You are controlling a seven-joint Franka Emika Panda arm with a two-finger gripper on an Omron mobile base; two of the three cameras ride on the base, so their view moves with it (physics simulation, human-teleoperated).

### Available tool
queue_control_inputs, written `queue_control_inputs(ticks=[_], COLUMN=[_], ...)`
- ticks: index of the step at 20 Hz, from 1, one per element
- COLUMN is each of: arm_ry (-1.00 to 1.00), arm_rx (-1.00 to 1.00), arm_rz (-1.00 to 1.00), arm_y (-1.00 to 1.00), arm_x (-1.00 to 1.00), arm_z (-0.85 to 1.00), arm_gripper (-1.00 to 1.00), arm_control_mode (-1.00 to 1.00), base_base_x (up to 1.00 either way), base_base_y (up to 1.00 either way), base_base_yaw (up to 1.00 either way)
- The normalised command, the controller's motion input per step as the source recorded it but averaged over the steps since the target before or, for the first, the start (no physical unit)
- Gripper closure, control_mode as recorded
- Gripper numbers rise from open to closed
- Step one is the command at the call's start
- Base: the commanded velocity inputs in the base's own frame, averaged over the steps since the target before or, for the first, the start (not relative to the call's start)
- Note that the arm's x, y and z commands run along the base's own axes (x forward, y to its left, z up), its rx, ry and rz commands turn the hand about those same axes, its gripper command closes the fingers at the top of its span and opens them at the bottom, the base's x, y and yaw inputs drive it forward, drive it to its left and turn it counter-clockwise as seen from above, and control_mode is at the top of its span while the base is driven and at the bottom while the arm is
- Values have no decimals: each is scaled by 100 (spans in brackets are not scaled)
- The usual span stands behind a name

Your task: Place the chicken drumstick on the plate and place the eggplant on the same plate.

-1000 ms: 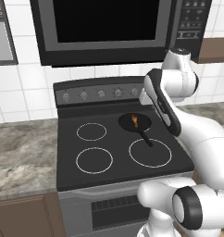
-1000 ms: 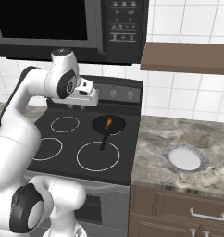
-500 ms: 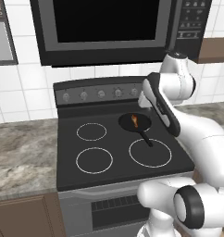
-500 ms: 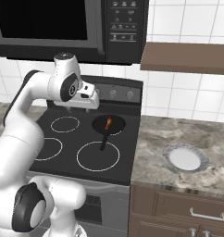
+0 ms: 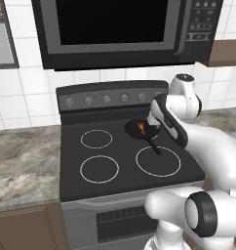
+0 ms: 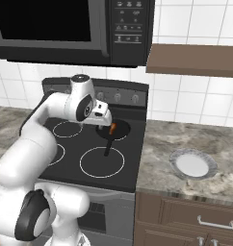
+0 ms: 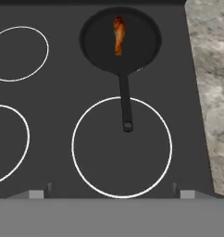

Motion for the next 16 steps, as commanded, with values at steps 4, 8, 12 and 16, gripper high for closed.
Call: queue_control_inputs(ticks=[4,8,12,16], arm_ry=[0,0,0,0], arm_rx=[0,0,0,0], arm_rz=[0,0,0,-1], arm_y=[0,0,0,0], arm_x=[58,59,52,46], arm_z=[-33,-31,-24,-19], arm_gripper=[-100,-100,-100,-100], arm_control_mode=[-100,-100,-100,-100], base_base_x=[0,0,0,0], base_base_y=[0,0,0,0], base_base_yaw=[0,0,0,0])
